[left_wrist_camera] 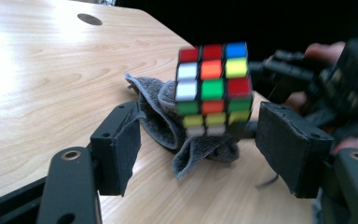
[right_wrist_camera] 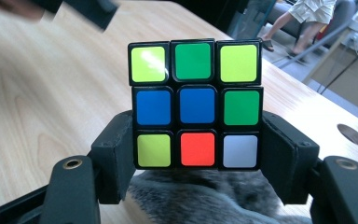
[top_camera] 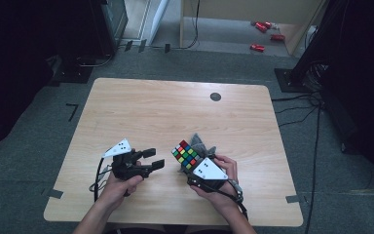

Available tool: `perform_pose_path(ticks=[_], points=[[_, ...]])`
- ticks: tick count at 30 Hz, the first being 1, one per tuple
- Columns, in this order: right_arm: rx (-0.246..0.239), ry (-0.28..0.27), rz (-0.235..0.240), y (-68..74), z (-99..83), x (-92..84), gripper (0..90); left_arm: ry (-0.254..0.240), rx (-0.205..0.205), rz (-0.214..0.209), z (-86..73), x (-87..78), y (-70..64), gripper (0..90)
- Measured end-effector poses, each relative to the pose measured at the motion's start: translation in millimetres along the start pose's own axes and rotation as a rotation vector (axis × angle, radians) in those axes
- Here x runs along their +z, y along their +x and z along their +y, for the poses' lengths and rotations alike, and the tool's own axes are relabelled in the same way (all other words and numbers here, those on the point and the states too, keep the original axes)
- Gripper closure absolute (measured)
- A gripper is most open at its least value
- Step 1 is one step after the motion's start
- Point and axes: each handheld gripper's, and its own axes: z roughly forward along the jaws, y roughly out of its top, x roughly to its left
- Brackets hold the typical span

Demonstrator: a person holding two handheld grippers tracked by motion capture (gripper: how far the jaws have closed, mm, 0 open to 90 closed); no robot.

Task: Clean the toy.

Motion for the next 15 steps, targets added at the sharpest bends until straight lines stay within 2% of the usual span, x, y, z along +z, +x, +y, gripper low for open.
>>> perform_pose_path(ticks=[3, 5, 8, 9, 12, 15], points=[[0.032, -0.01, -0.003, -3.4, 2.7, -4.3, 34.6, 0.005, 0.079, 0.021, -2.9, 4.4, -6.6, 33.3], [0.067, -0.021, 0.011, -5.5, 5.9, -7.4, 34.5, 0.023, 0.163, 0.055, -5.8, 8.2, -13.9, 31.1], [0.178, -0.049, 0.058, -9.8, 13.3, -13.1, 34.6, 0.049, 0.296, 0.15, -10.5, 12.2, -25.7, 29.8], [0.209, -0.056, 0.074, -11.3, 15.7, -14.3, 34.5, 0.053, 0.328, 0.159, -11.8, 13.5, -28.2, 27.8], [0.284, -0.059, 0.127, -13.4, 20.7, -16.8, 34.5, 0.072, 0.392, 0.151, -16.5, 18.6, -34.4, 22.3], [0.303, -0.051, 0.163, -10.0, 23.5, -17.0, 34.5, 0.062, 0.435, 0.17, -18.9, 21.7, -38.4, 19.1]])
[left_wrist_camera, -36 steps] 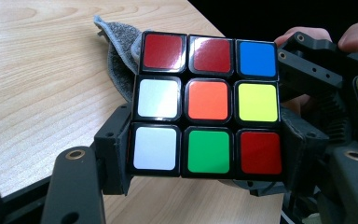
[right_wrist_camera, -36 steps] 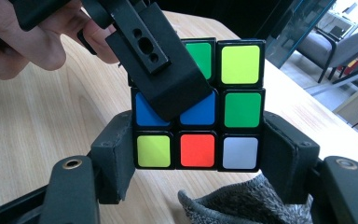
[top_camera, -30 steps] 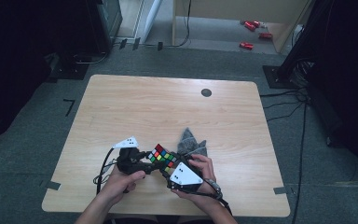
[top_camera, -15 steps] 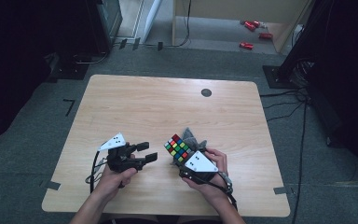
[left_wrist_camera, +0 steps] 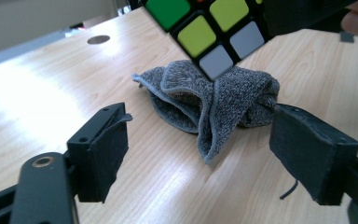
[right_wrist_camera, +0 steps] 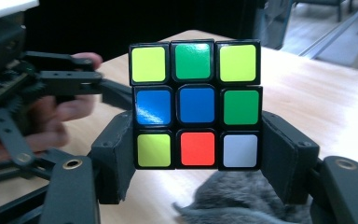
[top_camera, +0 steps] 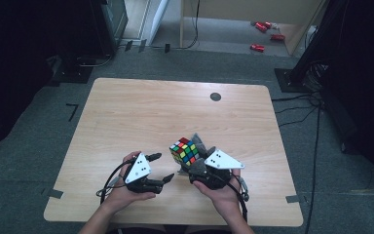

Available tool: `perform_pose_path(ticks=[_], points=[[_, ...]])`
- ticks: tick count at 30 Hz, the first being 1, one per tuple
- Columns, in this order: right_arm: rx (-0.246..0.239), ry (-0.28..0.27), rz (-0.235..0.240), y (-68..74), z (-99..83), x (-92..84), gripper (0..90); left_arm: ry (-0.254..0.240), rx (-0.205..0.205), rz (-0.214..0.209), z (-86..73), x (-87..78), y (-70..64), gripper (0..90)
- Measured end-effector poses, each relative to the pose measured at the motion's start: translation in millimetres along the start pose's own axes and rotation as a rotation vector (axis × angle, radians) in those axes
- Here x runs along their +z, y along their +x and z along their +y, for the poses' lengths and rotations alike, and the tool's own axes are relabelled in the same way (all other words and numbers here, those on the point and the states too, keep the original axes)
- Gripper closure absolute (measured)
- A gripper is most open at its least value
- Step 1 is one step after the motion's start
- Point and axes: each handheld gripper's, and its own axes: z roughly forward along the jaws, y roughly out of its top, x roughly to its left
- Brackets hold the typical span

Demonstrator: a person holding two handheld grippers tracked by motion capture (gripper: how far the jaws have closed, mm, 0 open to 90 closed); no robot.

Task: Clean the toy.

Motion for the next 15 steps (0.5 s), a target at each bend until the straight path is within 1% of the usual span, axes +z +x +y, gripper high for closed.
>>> perform_pose_path(ticks=[2, 5, 7, 8, 10, 12, 13, 15], points=[[0.005, 0.015, 0.017, 4.1, -0.2, 1.3, 34.5, -0.014, 0.029, 0.027, -0.1, 0.2, -2.3, 18.2], [0.029, 0.041, 0.046, 10.5, 0.2, 5.0, 34.6, -0.023, 0.075, 0.058, -1.7, 0.2, -6.0, 18.1], [0.049, 0.062, 0.061, 13.3, 1.5, 7.1, 34.5, -0.018, 0.122, 0.079, -2.6, 0.3, -9.5, 18.6], [0.066, 0.076, 0.08, 15.5, 2.6, 8.8, 34.5, -0.021, 0.134, 0.086, -2.5, 0.1, -10.5, 18.6], [0.084, 0.099, 0.101, 17.7, 3.3, 10.8, 34.5, -0.032, 0.155, 0.103, -1.5, -1.0, -12.0, 18.6], [0.093, 0.119, 0.111, 19.5, 2.6, 12.6, 34.5, -0.042, 0.171, 0.113, -0.4, -1.9, -12.9, 18.6], [0.1, 0.132, 0.115, 20.2, 1.8, 13.7, 34.5, -0.043, 0.183, 0.112, -0.4, -1.9, -14.0, 17.9], [0.117, 0.146, 0.12, 20.6, 0.3, 14.7, 34.5, -0.043, 0.211, 0.107, -1.4, -0.9, -17.4, 19.3]])
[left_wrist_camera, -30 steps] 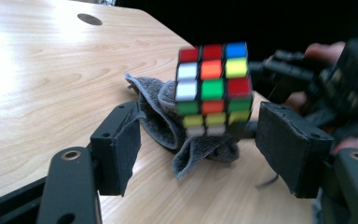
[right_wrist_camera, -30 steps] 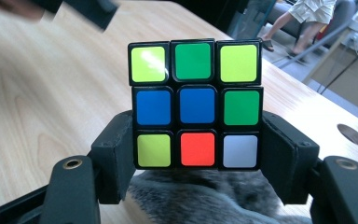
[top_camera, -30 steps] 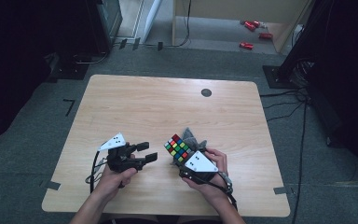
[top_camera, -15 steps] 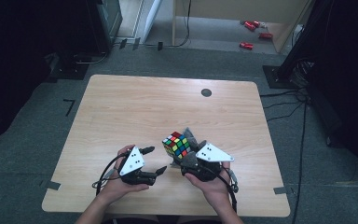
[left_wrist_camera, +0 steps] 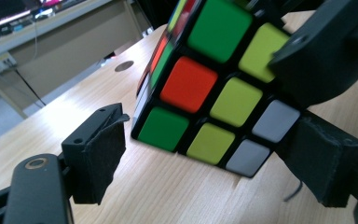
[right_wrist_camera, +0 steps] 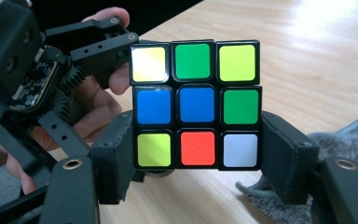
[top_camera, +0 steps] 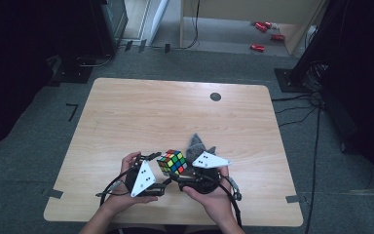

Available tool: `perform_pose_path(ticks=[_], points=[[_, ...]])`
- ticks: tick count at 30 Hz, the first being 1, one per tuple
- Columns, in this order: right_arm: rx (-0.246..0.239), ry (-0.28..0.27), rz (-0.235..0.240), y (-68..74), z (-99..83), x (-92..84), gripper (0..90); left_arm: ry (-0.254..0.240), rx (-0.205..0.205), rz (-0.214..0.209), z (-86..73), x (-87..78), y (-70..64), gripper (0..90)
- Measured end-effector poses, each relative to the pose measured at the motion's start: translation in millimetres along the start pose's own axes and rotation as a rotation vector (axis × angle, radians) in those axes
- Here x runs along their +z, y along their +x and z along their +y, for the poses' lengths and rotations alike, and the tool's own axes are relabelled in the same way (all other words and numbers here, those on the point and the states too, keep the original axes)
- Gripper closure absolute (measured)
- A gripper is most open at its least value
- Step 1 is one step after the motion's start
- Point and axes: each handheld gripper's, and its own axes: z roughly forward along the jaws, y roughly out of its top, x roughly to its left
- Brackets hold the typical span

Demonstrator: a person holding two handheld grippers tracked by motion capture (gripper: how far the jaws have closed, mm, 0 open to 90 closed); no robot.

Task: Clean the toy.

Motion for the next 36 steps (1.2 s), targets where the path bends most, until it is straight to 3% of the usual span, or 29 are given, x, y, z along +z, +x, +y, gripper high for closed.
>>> perform_pose_path(ticks=[2, 7, 11, 15, 18, 20, 21, 23, 25, 28, 31, 36], points=[[0.003, 0.018, 0.006, -0.5, -1.1, 1.6, 34.4, 0.009, 0.037, 0.004, -0.6, 1.2, -4.5, 22.2], [0.044, 0.047, 0.028, -3.3, -2.3, 6.8, 34.3, 0.019, 0.067, 0.0, -3.5, 1.8, -5.4, 27.2], [0.077, 0.053, 0.028, -8.1, -3.3, 7.9, 33.6, 0.034, 0.093, 0.035, -2.5, 4.7, -10.8, 33.2], [0.104, 0.036, 0.068, -13.0, -1.9, 1.8, 33.2, 0.027, 0.062, 0.044, -2.3, 2.6, -6.8, 33.5], [0.11, -0.017, 0.107, -18.1, 5.6, -8.8, 33.8, 0.032, -0.007, 0.064, -5.8, 0.3, 4.1, 33.6], [0.098, -0.05, 0.099, -21.8, 8.7, -14.1, 33.7, 0.029, -0.051, 0.064, -7.7, -1.3, 10.6, 33.6], [0.084, -0.06, 0.079, -24.4, 9.1, -16.0, 33.6, 0.028, -0.082, 0.063, -8.3, -2.0, 14.6, 33.6], [0.024, -0.048, -0.023, -31.0, 5.6, -15.7, 33.4, 0.03, -0.121, 0.061, -8.3, -2.8, 19.3, 33.6], [-0.041, -0.01, -0.159, -40.0, -3.4, -11.0, 33.8, 0.028, -0.163, 0.059, -8.4, -3.1, 22.3, 33.6], [-0.063, 0.05, -0.285, -58.2, -20.7, 0.2, 33.7, 0.033, -0.192, 0.05, -8.4, -3.4, 24.5, 33.6], [-0.099, 0.101, -0.357, -67.3, -30.6, 9.4, 33.5, 0.046, -0.229, 0.033, -9.3, -2.2, 27.0, 33.6], [-0.092, 0.154, -0.377, -78.4, -42.3, 21.6, 32.4, 0.057, -0.268, 0.018, -11.2, -0.6, 30.1, 33.6]])
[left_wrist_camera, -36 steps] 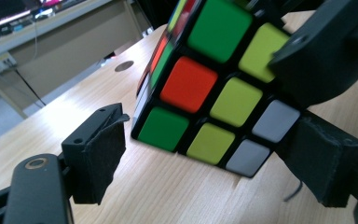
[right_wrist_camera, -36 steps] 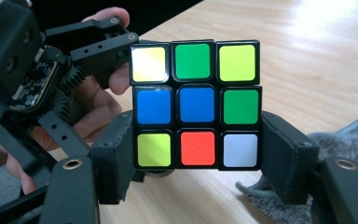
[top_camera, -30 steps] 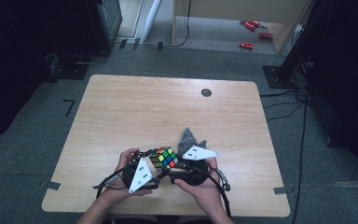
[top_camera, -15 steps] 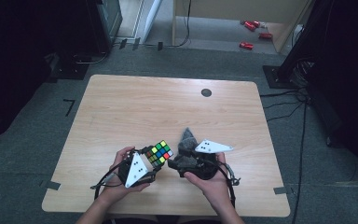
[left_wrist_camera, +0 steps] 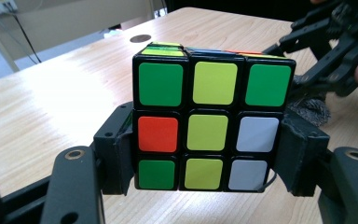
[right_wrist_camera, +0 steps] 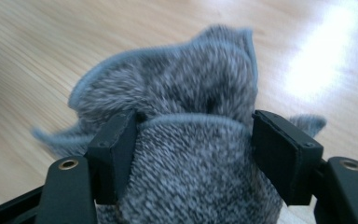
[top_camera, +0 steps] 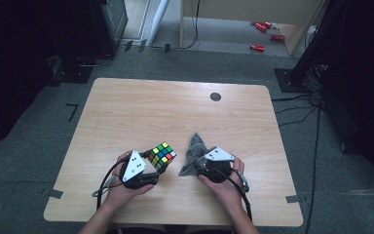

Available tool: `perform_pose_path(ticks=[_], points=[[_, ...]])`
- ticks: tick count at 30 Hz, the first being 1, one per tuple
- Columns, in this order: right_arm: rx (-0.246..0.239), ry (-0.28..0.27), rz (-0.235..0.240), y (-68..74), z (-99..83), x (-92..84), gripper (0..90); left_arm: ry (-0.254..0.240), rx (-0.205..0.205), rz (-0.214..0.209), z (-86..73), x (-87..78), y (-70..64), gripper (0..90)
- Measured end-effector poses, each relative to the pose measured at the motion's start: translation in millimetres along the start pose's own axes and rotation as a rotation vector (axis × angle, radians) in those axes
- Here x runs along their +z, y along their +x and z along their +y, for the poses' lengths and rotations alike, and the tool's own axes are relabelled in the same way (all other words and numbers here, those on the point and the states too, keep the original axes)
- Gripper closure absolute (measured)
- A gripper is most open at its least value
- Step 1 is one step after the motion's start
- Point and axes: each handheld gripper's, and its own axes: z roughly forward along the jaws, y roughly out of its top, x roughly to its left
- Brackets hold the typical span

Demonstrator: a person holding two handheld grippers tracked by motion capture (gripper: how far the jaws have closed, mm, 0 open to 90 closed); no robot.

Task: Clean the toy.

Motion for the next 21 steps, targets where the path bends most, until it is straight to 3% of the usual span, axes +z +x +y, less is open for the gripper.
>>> perform_pose_path(ticks=[7, 12, 15, 17, 19, 21], points=[[0.068, 0.031, 0.055, -5.3, -7.2, 7.5, 33.9, -0.003, -0.027, -0.02, 0.2, -0.6, 0.9, 33.6], [0.024, 0.027, 0.077, -1.7, -7.9, 5.4, 61.9, 0.007, -0.031, -0.031, 0.5, 0.4, 0.9, 33.6], [0.063, 0.024, 0.111, -5.0, -6.4, 2.1, 70.1, 0.013, -0.028, -0.04, 0.2, 1.6, -0.4, 33.6], [0.072, 0.002, 0.136, -4.9, -5.2, -2.8, 71.3, 0.023, -0.026, -0.045, -0.3, 2.7, -1.2, 33.6], [0.071, -0.089, 0.194, 0.4, 2.4, -15.6, 71.4, 0.032, -0.021, -0.054, -1.3, 4.7, -2.4, 33.6], [0.049, -0.171, 0.223, 8.8, 13.0, -28.9, 71.3, 0.044, -0.012, -0.06, -2.5, 7.0, -4.4, 33.6]])
